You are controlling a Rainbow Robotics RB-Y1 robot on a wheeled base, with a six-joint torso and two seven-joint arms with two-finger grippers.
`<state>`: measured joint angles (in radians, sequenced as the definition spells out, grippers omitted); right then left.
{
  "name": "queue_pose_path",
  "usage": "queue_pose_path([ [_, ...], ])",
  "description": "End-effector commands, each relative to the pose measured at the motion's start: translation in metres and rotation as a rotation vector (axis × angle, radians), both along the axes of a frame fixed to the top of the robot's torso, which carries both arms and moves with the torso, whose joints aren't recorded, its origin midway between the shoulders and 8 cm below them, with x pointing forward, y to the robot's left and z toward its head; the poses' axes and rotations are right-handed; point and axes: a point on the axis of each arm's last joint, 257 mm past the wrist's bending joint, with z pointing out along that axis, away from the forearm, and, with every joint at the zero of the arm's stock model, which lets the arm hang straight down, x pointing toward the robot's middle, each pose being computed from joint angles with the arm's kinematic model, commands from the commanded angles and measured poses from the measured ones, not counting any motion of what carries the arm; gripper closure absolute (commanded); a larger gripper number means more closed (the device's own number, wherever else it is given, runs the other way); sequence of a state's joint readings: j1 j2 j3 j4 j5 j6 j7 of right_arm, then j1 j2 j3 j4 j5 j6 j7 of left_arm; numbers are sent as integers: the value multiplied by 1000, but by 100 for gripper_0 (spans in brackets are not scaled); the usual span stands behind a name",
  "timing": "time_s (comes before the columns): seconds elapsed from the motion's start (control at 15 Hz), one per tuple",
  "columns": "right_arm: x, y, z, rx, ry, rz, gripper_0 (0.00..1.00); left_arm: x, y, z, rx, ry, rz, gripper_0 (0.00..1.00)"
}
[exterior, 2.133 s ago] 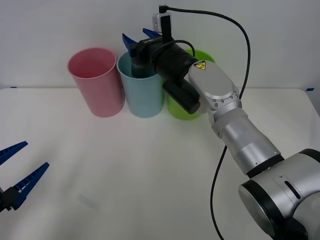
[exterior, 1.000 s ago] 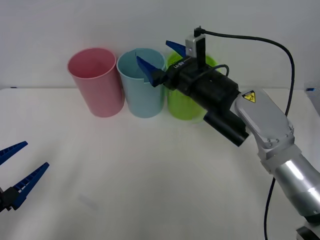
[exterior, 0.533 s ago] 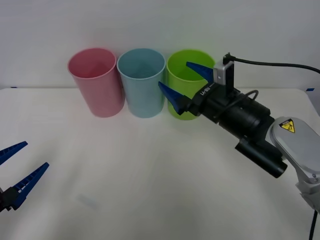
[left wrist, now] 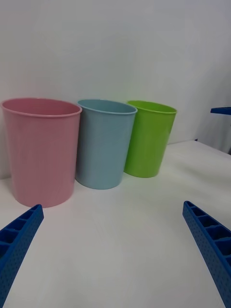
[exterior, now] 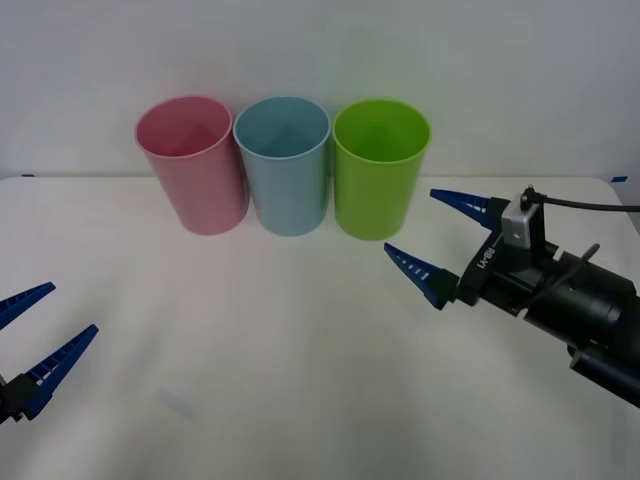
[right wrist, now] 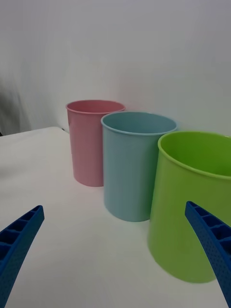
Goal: Grasp the object on the table and drop it into the matching bin: aluminum can to the light blue bin, PET bottle to the pink bin.
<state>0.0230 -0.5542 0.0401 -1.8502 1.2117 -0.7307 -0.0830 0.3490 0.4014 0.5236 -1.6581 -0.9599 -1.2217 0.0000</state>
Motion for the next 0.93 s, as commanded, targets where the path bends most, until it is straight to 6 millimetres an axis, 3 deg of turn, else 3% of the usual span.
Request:
queue_pose_path([
  [0.07,-21,-25,-16,-47,0,12,0,0,0,0,0,0,0,0],
  [0.67,-84,-85,-48,-68,65,16,0,0,0,0,0,0,0,0],
  [0.93,-100,-110,-56,-64,83,-34,0,0,0,0,0,0,0,0],
])
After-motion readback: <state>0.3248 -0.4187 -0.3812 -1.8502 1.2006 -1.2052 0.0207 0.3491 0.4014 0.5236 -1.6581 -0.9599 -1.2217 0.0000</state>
